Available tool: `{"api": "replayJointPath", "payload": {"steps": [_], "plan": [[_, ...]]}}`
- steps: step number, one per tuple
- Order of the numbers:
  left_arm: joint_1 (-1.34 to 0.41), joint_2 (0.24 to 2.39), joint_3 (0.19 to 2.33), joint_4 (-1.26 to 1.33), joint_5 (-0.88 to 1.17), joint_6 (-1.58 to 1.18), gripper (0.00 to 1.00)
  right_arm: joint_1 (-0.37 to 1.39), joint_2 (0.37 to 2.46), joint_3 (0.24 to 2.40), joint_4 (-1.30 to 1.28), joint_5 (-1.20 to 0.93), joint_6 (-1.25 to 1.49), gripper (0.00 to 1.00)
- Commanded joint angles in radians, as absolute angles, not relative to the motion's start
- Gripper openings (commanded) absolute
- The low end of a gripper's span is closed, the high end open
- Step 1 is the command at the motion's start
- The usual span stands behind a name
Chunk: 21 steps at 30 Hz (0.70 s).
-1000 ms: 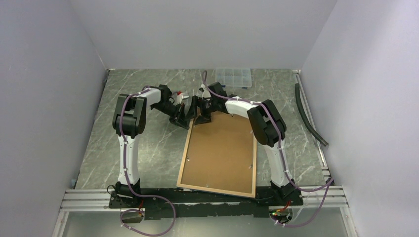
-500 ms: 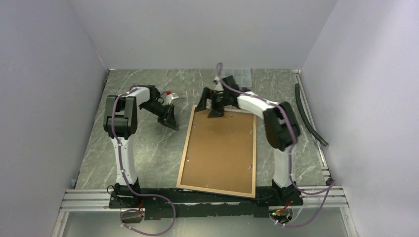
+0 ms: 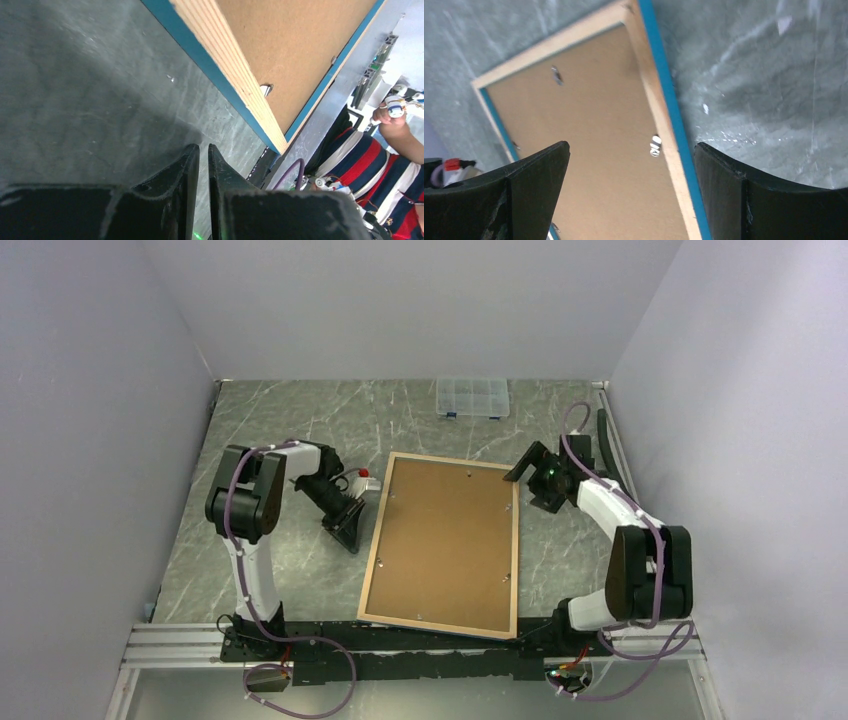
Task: Put the photo into the frame
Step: Adjust the photo frame at the center of the board.
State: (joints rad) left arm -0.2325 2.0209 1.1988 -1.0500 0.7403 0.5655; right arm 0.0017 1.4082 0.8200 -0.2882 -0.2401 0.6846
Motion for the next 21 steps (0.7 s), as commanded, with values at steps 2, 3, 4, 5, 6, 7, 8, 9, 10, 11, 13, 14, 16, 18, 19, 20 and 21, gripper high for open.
{"api": "replayJointPath", "payload": {"steps": [2,3,4,5,6,7,8,9,10,11,13,14,16,18,19,20,21], "plan": [[-0.234,1.945,1.166,-1.024,0.681,0.645,0.19,0.003,1.486,0.813,-0.209,-0.307,0.696,1.00],[-0.237,1.937,1.162,-1.029,0.682,0.653,0.19,0.003,1.509,0.824,-0.206,-0.321,0.698,1.00],[-0.240,1.929,1.157,-1.029,0.680,0.658,0.19,0.003,1.529,0.829,-0.191,-0.343,0.705,1.00],[-0.244,1.920,1.153,-1.031,0.677,0.663,0.19,0.006,1.544,0.829,-0.166,-0.365,0.718,1.00],[-0.247,1.915,1.150,-1.033,0.676,0.668,0.19,0.026,1.556,0.833,-0.139,-0.383,0.736,1.00],[-0.250,1.908,1.147,-1.034,0.675,0.671,0.19,0.040,1.573,0.850,-0.124,-0.385,0.744,1.00],[-0.252,1.904,1.143,-1.035,0.675,0.672,0.19,0.083,1.599,0.883,-0.128,-0.376,0.749,1.00],[-0.253,1.901,1.141,-1.038,0.676,0.676,0.19,0.124,1.632,0.928,-0.151,-0.351,0.745,1.00],[-0.254,1.901,1.141,-1.041,0.676,0.678,0.19,0.164,1.677,0.993,-0.190,-0.331,0.738,1.00],[-0.254,1.901,1.139,-1.044,0.674,0.679,0.19,0.199,1.743,1.053,-0.227,-0.324,0.733,1.00],[-0.253,1.896,1.130,-1.042,0.665,0.679,0.18,0.254,1.824,1.155,-0.244,-0.327,0.749,1.00],[-0.251,1.891,1.121,-1.039,0.661,0.678,0.18,0.283,1.861,1.195,-0.238,-0.332,0.759,1.00],[-0.241,1.883,1.107,-1.036,0.649,0.681,0.18,0.337,1.944,1.312,-0.247,-0.339,0.771,1.00],[-0.223,1.876,1.095,-1.043,0.643,0.686,0.17,0.393,2.062,1.522,-0.302,-0.354,0.765,1.00],[-0.211,1.871,1.090,-1.046,0.642,0.689,0.17,0.420,2.129,1.628,-0.336,-0.367,0.760,1.00],[-0.199,1.865,1.087,-1.049,0.642,0.692,0.17,0.444,2.196,1.736,-0.372,-0.386,0.753,1.00],[-0.190,1.859,1.083,-1.055,0.643,0.695,0.17,0.464,2.266,1.850,-0.407,-0.411,0.745,1.00]]}}
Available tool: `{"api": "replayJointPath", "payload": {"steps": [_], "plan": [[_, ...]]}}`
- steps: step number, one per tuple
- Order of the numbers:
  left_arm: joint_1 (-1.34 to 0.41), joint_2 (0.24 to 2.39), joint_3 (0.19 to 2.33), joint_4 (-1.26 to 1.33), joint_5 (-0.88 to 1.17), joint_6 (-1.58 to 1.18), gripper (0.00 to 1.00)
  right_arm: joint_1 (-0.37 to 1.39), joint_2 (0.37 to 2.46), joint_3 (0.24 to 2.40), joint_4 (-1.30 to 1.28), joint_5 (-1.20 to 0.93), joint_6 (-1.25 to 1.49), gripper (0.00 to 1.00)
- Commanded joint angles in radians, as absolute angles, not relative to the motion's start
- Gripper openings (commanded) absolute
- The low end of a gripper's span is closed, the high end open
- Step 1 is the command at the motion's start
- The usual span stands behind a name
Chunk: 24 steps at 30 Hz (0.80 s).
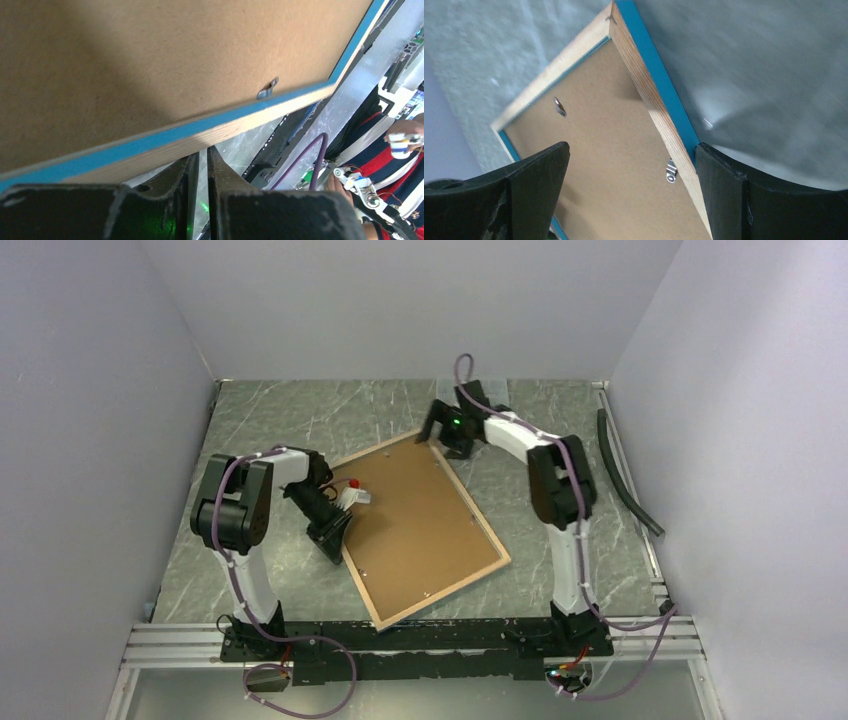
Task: Put the photo into the frame
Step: Adjust the photo frame at the center of the board.
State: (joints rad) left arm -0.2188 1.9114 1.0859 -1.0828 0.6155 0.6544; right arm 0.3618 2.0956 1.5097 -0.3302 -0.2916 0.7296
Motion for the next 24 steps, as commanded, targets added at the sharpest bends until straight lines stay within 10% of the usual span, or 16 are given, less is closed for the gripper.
{"api": "replayJointPath", "payload": {"steps": [1,7,24], "plan": [[-0.185,1.854,1.081,-1.062,0.647,0.699,0.17,0.484,2.334,1.967,-0.442,-0.441,0.739,1.00],[-0.198,1.838,1.103,-1.112,0.694,0.712,0.19,0.515,2.573,2.418,-0.661,-0.422,0.673,1.00],[0.126,2.089,1.799,-1.172,0.632,0.572,0.23,0.419,1.620,1.339,-0.422,-0.242,0.635,1.00]]}}
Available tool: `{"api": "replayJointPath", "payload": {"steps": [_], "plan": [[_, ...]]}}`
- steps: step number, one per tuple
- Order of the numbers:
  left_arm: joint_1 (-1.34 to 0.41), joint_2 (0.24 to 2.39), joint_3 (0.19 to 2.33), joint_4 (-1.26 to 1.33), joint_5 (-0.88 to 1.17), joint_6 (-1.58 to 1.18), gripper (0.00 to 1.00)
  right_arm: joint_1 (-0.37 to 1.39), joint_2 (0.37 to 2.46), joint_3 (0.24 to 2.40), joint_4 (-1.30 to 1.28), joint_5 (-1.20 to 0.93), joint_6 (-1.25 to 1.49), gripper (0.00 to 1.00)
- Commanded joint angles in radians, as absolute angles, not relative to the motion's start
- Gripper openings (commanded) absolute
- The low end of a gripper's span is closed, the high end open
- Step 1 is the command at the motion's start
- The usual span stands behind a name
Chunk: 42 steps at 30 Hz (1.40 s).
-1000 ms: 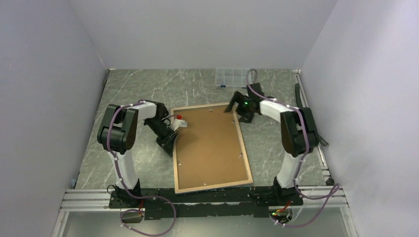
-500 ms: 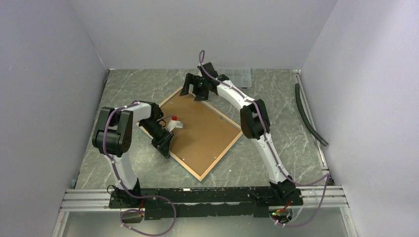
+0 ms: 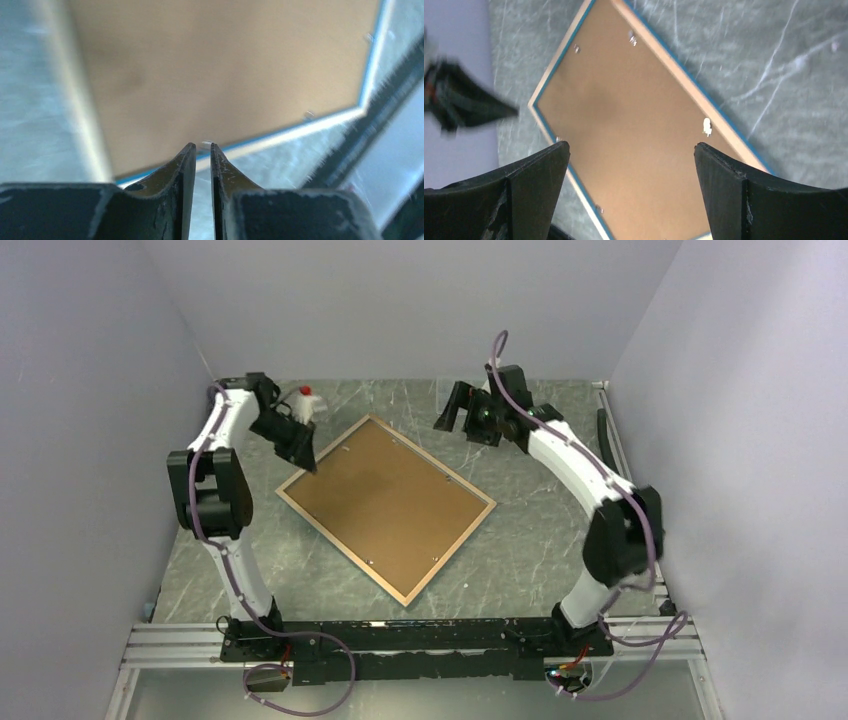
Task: Put the photo into the frame
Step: Adjust the photo frame at the center of the board.
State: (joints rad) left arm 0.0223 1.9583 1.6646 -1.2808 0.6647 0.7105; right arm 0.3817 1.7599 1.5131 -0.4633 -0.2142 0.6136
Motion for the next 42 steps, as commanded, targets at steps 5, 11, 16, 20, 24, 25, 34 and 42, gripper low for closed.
{"api": "replayJointPath", "payload": {"steps": [5,11,16,20,24,25,34,42], "plan": [[0.177,2.257,1.939,-1.036,0.574,0.416,0.20,0.414,1.398,1.006,-0.359,-0.322,0.749,1.00],[0.179,2.323,1.920,-0.971,0.623,0.355,0.18,0.395,1.220,0.703,-0.263,-0.434,0.854,1.00],[0.146,2.318,1.852,-1.075,0.671,0.450,0.15,0.373,1.196,0.674,-0.320,-0.423,0.815,1.00],[0.103,2.218,1.654,-1.090,0.671,0.542,0.14,0.312,1.220,0.674,-0.325,-0.481,0.775,1.00],[0.036,2.114,1.456,-1.116,0.651,0.651,0.14,0.176,1.250,0.704,-0.356,-0.526,0.695,1.00],[0.024,2.097,1.429,-1.134,0.656,0.672,0.14,0.160,1.262,0.731,-0.377,-0.511,0.665,1.00],[-0.002,1.978,1.329,-1.138,0.682,0.632,0.16,0.142,1.324,0.838,-0.481,-0.338,0.611,1.00],[0.070,2.002,1.517,-1.116,0.814,0.498,0.35,0.281,1.331,0.871,-0.478,-0.269,0.711,1.00]]}}
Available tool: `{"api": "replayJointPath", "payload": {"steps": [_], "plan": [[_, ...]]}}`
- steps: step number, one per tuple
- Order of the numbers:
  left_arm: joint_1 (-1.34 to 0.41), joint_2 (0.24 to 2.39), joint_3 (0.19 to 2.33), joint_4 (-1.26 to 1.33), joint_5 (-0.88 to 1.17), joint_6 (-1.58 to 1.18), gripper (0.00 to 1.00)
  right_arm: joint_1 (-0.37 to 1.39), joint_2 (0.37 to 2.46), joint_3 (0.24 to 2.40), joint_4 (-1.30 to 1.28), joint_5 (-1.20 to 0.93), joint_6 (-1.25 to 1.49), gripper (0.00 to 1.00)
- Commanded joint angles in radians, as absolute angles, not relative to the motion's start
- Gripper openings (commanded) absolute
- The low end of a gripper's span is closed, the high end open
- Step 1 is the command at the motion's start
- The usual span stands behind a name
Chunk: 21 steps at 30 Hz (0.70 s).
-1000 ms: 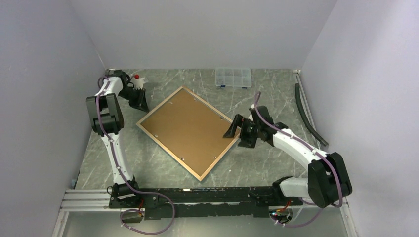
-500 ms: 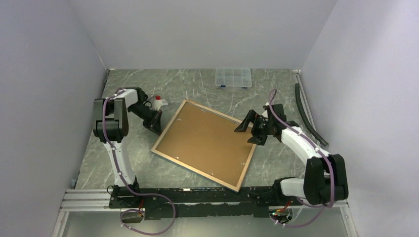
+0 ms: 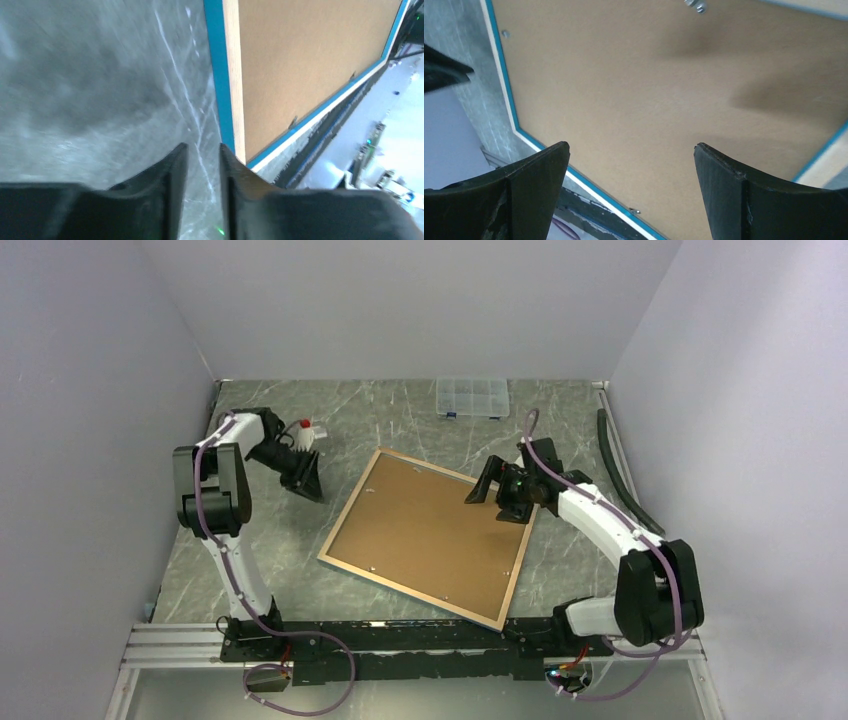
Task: Put the photo into the frame
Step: Adjust the photo frame at the center of the board, then install the photo frame at the center of the board.
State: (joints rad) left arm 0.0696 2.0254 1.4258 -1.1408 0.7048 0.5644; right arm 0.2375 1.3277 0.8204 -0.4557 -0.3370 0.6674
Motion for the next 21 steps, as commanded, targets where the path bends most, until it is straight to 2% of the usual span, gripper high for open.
{"api": "replayJointPath", "payload": {"steps": [1,5,9,14,21], "plan": [[0.059,2.015,1.532,-1.110,0.822,0.492,0.40,0.281,1.324,0.867,-0.490,-0.254,0.718,1.00],[0.009,2.084,1.558,-1.084,0.838,0.459,0.42,0.318,1.288,0.838,-0.455,-0.245,0.767,1.00],[0.007,2.136,1.545,-1.036,0.830,0.430,0.44,0.380,1.264,0.849,-0.618,-0.122,0.792,1.00],[0.007,2.147,1.521,-0.992,0.817,0.434,0.50,0.265,1.121,0.714,-0.669,-0.058,0.825,1.00],[0.007,2.128,1.474,-0.973,0.841,0.456,0.46,0.240,1.157,0.647,-0.651,-0.039,0.823,1.00]]}}
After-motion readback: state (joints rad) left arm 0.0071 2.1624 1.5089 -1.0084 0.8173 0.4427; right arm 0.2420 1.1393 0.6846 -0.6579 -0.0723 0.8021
